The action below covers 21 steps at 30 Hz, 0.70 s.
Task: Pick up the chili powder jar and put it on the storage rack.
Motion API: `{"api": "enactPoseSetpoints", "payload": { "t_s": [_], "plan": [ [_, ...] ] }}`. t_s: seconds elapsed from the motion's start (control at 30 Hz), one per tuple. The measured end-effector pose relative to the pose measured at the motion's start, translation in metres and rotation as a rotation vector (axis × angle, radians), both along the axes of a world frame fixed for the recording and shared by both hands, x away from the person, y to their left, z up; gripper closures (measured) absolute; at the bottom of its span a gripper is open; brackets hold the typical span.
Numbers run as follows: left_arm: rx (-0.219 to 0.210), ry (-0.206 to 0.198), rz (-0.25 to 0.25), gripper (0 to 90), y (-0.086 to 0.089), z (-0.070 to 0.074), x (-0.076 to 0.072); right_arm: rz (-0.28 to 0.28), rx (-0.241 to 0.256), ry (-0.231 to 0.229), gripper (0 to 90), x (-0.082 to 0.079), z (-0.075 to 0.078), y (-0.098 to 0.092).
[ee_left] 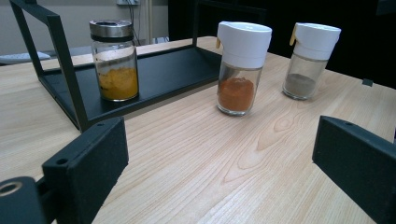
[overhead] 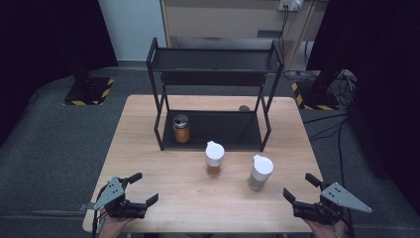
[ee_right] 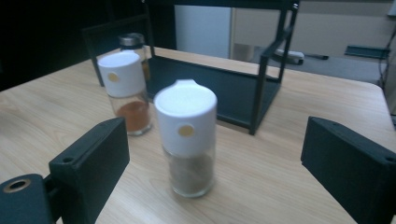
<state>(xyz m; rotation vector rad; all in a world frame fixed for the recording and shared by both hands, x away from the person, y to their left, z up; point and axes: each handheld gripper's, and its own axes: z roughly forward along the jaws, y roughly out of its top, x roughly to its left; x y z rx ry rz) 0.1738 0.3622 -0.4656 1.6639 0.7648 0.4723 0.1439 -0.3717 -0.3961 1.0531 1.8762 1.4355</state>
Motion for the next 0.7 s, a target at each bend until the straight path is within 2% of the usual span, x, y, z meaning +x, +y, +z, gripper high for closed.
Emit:
{"api": "enactPoseSetpoints", "payload": {
  "t_s": [0.27, 0.47, 0.7],
  "plan": [
    [-0.002, 0.003, -0.002, 2.7, 0.0, 0.0, 0.001, 0.043, -0.023, -0.017, 8.0, 0.012, 0.016, 0.02],
    [-0.002, 0.004, -0.008, 2.7, 0.0, 0.0, 0.001, 0.071, -0.029, 0.005, 7.9, 0.029, 0.028, 0.038],
    [-0.004, 0.006, -0.009, 2.7, 0.0, -0.001, 0.002, 0.109, -0.053, 0.005, 7.9, 0.043, 0.036, 0.057]
  ]
}}
